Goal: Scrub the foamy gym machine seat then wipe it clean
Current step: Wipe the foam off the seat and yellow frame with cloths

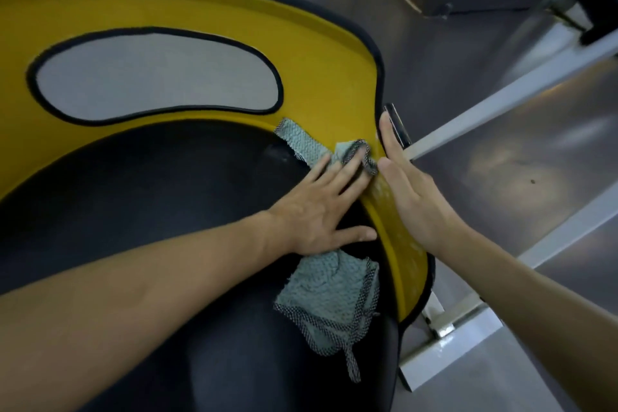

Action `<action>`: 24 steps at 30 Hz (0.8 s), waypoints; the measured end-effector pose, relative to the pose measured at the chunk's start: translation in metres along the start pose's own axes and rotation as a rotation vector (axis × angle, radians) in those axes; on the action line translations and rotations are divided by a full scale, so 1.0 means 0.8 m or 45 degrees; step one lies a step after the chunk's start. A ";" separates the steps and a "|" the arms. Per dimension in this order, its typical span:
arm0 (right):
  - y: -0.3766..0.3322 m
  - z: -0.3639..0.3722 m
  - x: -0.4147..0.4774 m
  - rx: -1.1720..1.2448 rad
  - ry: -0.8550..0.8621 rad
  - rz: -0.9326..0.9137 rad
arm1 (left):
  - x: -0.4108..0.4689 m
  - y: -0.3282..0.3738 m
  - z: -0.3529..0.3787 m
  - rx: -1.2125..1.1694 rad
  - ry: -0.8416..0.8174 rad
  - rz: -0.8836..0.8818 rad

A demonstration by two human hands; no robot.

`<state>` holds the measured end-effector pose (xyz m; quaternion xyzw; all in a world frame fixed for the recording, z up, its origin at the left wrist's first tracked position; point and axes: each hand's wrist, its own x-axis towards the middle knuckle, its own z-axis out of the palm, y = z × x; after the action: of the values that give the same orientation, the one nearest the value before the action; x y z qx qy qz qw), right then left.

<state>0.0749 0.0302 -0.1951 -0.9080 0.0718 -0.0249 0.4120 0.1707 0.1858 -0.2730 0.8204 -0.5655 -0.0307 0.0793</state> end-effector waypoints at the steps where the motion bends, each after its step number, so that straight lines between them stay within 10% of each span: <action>1: 0.001 0.000 0.000 0.010 -0.002 0.000 | 0.001 -0.006 -0.002 0.030 -0.007 -0.004; 7: -0.001 0.001 -0.001 0.038 0.002 0.048 | 0.038 0.001 -0.056 -0.229 0.452 -0.281; 13: -0.001 0.000 -0.001 -0.008 0.021 0.052 | -0.004 0.038 0.008 -0.304 0.104 -0.051; 24: -0.007 -0.004 -0.001 0.032 -0.008 -0.004 | 0.018 -0.013 -0.026 0.096 0.261 -0.110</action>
<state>0.0740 0.0317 -0.1888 -0.9030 0.0686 -0.0235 0.4234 0.1884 0.1780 -0.2533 0.8452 -0.5193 0.0713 0.1044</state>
